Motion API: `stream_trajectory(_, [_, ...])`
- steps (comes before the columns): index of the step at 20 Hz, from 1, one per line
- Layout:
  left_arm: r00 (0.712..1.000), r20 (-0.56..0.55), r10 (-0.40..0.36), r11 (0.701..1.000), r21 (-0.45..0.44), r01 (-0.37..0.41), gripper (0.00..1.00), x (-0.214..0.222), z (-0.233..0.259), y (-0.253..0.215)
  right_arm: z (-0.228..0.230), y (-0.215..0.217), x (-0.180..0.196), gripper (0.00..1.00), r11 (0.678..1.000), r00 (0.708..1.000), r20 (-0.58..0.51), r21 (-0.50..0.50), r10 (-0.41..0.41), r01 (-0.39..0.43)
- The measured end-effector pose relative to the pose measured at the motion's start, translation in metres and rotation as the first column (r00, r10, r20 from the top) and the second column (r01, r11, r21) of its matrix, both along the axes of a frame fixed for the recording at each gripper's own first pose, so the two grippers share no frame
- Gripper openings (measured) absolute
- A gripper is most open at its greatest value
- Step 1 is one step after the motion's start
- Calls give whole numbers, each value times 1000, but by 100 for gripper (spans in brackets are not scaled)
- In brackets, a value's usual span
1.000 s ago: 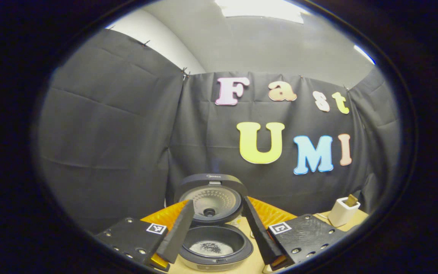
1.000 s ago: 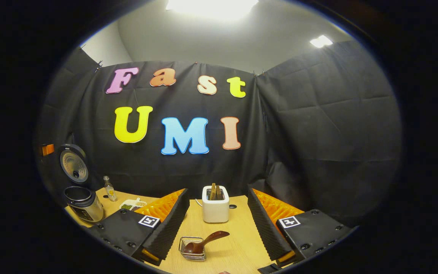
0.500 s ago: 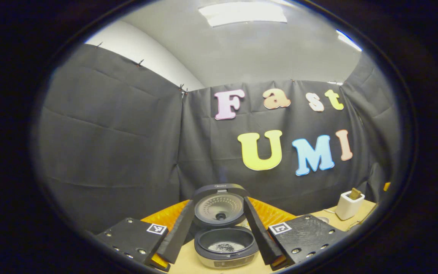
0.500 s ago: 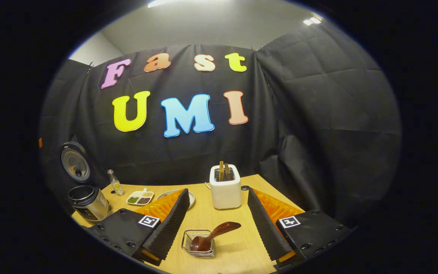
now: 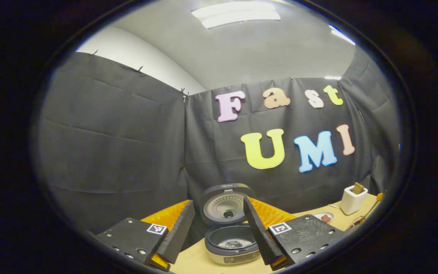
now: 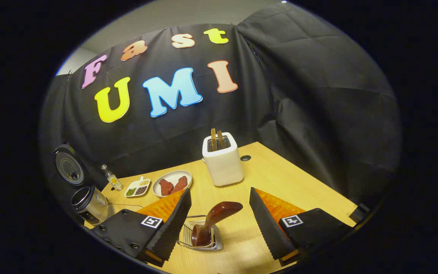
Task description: Close the left gripper, press the button to open the rice cooker; take a wooden spoon from the chopstick holder with the right hand, scoop a spoonful of rice and pour it into the rice cooker, then put the wooden spoon back into the chopstick holder.
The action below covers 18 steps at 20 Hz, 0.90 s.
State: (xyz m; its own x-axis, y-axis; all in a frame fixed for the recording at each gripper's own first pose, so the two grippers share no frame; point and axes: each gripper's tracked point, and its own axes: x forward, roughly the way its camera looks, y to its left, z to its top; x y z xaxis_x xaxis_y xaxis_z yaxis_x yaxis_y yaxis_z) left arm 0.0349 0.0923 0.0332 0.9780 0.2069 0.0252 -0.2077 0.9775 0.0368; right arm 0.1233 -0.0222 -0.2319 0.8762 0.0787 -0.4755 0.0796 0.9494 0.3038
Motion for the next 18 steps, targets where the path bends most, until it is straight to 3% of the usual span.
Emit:
stream_trajectory(4, [1000, -13, 22, 1000, 12, -22, 80, -10, -1, 6, -28, 10, -1, 97, 996, 998, -65, 86, 14, -8])
stream_trajectory(6, [999, -13, 31, 999, 11, -31, 80, -15, 1, 10, -39, 17, -4, 93, 992, 995, -98, 121, 28, -16])
stream_trajectory(7, [999, -12, 35, 999, 11, -35, 82, -17, 0, 11, -45, 22, -5, 86, 990, 992, -118, 137, 38, -21])
stream_trajectory(10, [999, -19, 48, 999, 9, -48, 80, -23, -5, 16, -58, 34, -9, 84, 985, 986, -154, 170, 65, -39])
stream_trajectory(11, [998, -25, 52, 999, 5, -52, 80, -24, -7, 17, -64, 37, -9, 66, 984, 984, -166, 176, 67, -37])
stream_trajectory(13, [997, -39, 60, 998, -7, -60, 80, -29, -12, 23, -71, 41, -11, 52, 980, 980, -187, 195, 66, -28])
stream_trajectory(14, [997, -43, 64, 998, -11, -65, 80, -29, -13, 26, -73, 44, -9, 53, 977, 978, -196, 211, 69, -26])
stream_trajectory(17, [996, -52, 72, 997, -15, -73, 80, -27, -19, 32, -69, 45, -9, 20, 973, 978, -198, 232, 65, -18])
stream_trajectory(18, [996, -51, 71, 997, -15, -72, 82, -25, -19, 33, -70, 47, -11, 20, 975, 978, -199, 221, 62, -16])
